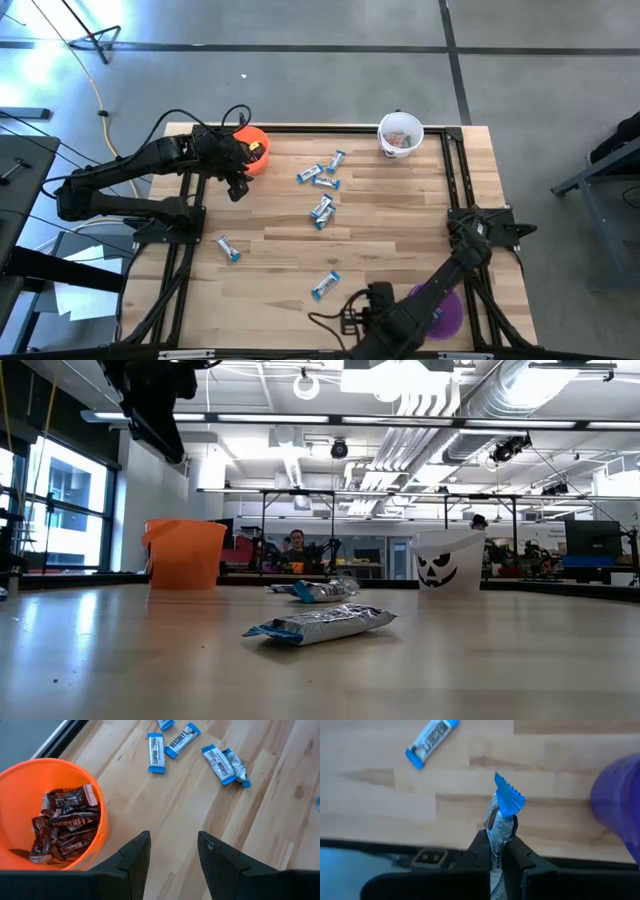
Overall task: Sort candy
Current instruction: Put the white chocolate into the violet bucket
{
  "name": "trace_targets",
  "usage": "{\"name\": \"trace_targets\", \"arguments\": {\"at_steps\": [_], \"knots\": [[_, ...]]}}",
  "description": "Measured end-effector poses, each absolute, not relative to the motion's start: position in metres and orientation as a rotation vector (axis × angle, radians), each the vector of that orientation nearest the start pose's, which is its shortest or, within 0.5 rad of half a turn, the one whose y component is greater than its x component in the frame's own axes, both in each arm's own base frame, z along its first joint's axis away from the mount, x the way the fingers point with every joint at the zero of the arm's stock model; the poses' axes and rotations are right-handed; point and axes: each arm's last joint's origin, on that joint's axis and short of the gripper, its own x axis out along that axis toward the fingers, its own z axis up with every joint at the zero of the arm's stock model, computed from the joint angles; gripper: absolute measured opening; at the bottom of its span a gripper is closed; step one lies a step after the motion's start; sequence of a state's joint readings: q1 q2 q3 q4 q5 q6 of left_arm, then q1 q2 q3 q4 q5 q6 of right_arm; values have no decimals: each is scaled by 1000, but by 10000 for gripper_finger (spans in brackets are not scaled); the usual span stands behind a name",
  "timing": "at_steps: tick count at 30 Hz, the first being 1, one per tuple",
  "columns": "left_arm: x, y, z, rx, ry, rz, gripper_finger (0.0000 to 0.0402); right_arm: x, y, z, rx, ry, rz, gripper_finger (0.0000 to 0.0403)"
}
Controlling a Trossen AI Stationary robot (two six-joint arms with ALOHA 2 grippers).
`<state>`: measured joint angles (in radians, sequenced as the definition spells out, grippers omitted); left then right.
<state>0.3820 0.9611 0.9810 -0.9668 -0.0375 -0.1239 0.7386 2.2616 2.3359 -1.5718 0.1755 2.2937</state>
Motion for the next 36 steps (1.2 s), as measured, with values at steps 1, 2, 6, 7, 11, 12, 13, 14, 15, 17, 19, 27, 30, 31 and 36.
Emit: {"name": "trace_targets", "arguments": {"at_steps": [1, 2, 6, 7, 11, 12, 13, 14, 15, 17, 19, 27, 30, 31, 36], "knots": [[157, 64, 306, -281, 914, 448, 152, 323, 291, 291, 1221, 1030, -1104, 3], [157, 64, 306, -283, 912, 449, 152, 321, 292, 292, 1219, 1034, -1098, 3], [157, 64, 307, -305, 904, 462, 152, 311, 297, 301, 1220, 1049, -1062, 3], [157, 64, 307, -309, 900, 465, 152, 308, 298, 303, 1219, 1052, -1051, 3], [159, 65, 308, -330, 870, 478, 152, 296, 302, 314, 1217, 1069, -1002, 3], [159, 65, 309, -335, 862, 481, 152, 293, 303, 317, 1220, 1074, -992, 3], [160, 65, 309, -340, 854, 483, 152, 290, 303, 320, 1222, 1076, -980, 3], [160, 65, 309, -344, 847, 485, 152, 287, 304, 323, 1222, 1076, -970, 3], [161, 65, 310, -343, 844, 484, 152, 285, 305, 325, 1223, 1077, -961, 3], [161, 65, 309, -344, 845, 483, 152, 280, 307, 328, 1222, 1083, -946, 3], [161, 65, 309, -359, 841, 490, 152, 276, 308, 330, 1220, 1087, -935, 3], [161, 65, 309, -388, 835, 503, 152, 260, 298, 334, 1179, 1100, -943, 3], [161, 65, 309, -392, 834, 501, 152, 252, 291, 330, 1149, 1117, -972, 3], [161, 65, 309, -393, 834, 501, 152, 250, 288, 329, 1140, 1125, -983, 3], [161, 65, 309, -401, 834, 505, 152, 233, 273, 327, 1110, 1161, -1025, 3]]}}
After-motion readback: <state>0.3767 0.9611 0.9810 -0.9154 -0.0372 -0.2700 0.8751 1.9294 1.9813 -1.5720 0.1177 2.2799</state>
